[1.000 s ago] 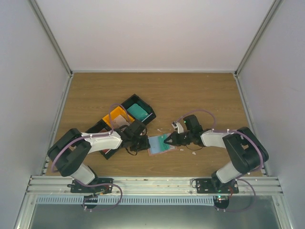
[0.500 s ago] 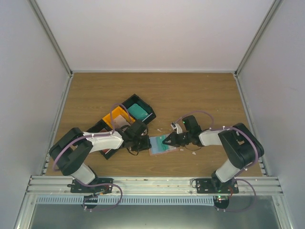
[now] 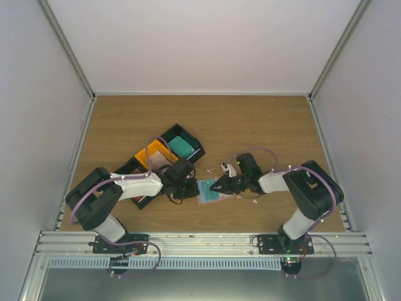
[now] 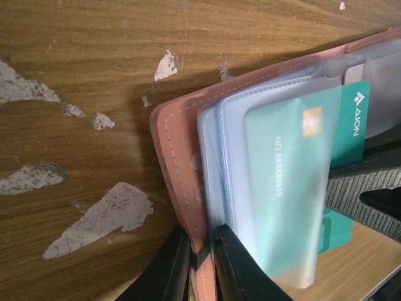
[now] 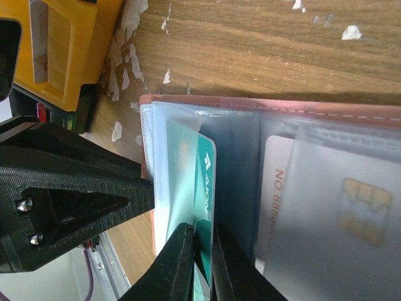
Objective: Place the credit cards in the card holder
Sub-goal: Insert the credit card into the card holder, then turn over the card slot in the card holder.
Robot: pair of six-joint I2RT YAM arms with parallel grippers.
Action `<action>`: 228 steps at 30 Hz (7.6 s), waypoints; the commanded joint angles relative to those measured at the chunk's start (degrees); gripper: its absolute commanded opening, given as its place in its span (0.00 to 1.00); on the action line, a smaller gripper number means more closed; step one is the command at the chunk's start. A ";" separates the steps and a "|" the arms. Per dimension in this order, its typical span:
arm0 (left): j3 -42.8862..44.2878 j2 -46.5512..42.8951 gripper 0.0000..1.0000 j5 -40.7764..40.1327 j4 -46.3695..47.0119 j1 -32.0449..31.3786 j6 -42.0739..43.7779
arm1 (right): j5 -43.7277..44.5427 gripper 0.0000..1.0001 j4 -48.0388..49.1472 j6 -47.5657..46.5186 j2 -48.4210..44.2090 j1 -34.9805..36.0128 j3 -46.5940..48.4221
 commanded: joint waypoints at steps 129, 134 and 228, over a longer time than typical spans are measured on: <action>-3.32 -2.57 0.28 4.48 13.01 -1.68 -0.72 | 39.83 0.16 -29.22 -7.41 -4.45 14.83 8.79; -3.01 -1.68 0.27 2.99 11.53 -1.47 -1.16 | 39.80 0.12 -28.77 -7.17 -3.81 14.82 8.33; 7.44 7.02 0.20 10.38 8.35 -1.86 9.97 | 39.06 0.31 -27.80 -5.64 -25.02 10.76 1.84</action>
